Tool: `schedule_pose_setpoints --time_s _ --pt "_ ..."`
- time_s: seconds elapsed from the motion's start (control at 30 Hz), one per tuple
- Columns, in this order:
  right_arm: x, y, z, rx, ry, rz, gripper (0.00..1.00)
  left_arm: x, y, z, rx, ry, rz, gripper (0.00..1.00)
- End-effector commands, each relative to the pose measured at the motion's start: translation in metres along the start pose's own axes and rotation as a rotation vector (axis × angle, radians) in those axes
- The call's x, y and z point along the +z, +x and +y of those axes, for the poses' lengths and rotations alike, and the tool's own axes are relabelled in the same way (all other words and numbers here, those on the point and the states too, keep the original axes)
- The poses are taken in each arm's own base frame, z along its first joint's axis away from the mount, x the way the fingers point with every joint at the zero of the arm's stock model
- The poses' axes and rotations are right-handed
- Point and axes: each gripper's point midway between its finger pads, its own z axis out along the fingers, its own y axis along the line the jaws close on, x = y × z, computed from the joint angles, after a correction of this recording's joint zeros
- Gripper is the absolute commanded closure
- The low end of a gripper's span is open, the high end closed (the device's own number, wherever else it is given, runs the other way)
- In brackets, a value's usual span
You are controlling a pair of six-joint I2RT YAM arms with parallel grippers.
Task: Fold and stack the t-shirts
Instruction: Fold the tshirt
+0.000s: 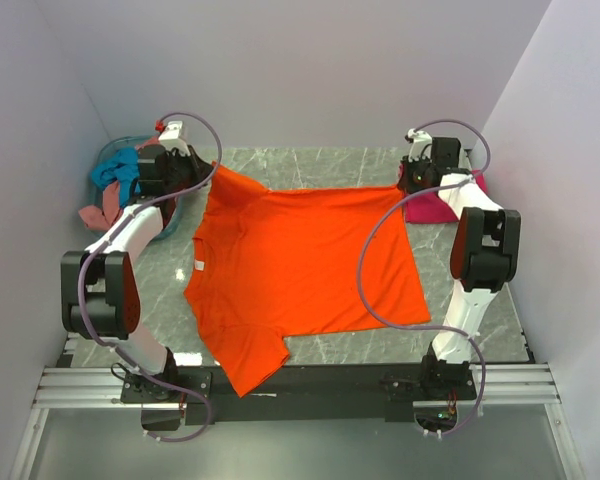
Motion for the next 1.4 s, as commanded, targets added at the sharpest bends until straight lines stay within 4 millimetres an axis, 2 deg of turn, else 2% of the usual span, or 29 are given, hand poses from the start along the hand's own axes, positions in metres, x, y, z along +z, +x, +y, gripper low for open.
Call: schedule_pose_setpoints --time_s 0.0,0.67,1.13,1.37 --pt "-0.024 -0.032 -0.004 -0.039 0.020 -0.098 1.00 -0.013 -0.027 -0.009 0.049 0.021 -0.077 1.00" --pt "-0.020 -0.016 -0.004 -0.027 -0.002 -0.058 1.00 -0.036 -0.017 -0.017 0.028 0.035 -0.084 1.00" --pt "-0.018 -0.014 -0.004 -0.031 -0.004 -0.041 1.00 -0.045 -0.006 -0.018 0.025 0.031 -0.067 1.00" --pt "-0.019 -0.014 -0.004 -0.029 0.000 -0.043 1.00 -0.056 -0.009 -0.022 0.036 0.032 -0.081 1.00"
